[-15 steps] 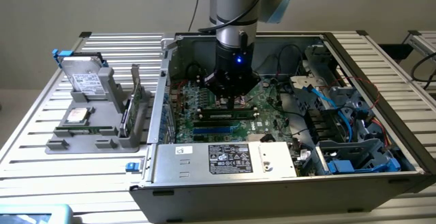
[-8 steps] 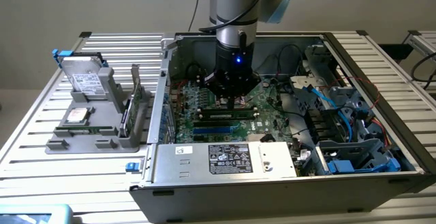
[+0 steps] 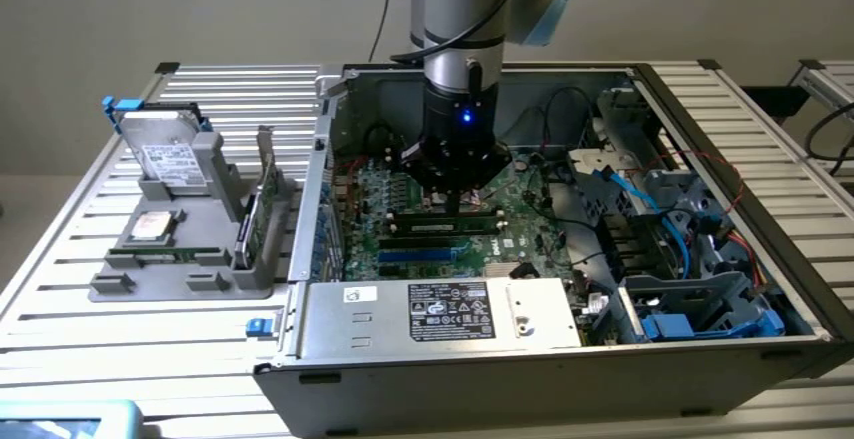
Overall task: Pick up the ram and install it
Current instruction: 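Press down the ram until it locks into place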
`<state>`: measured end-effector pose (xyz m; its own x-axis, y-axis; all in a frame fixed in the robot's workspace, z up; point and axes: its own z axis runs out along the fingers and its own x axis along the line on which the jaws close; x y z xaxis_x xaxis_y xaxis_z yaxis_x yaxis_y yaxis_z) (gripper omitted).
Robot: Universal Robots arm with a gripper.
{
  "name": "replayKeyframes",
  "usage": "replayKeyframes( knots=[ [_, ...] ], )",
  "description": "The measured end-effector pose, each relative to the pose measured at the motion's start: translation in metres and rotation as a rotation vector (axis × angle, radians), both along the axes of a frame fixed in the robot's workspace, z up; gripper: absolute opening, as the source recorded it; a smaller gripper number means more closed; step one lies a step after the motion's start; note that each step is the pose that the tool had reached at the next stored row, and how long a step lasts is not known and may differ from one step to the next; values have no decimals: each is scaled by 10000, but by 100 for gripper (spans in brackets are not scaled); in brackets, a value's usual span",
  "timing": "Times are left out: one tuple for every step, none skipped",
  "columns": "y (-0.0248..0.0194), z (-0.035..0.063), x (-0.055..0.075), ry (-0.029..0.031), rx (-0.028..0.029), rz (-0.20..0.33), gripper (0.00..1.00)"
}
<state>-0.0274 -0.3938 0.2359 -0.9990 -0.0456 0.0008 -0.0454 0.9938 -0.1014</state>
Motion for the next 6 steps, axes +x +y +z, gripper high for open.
replayKeyframes(
  knots=[
    [0, 0, 0, -1, -1, -7, 11],
    [0, 0, 0, -1, 0, -9, 11],
    [1, -1, 1, -2, 0, -9, 11],
    [1, -1, 1, -2, 0, -9, 11],
    [1, -1, 1, -2, 1, -9, 11],
    [1, -1, 1, -2, 0, -9, 11]
  ],
)
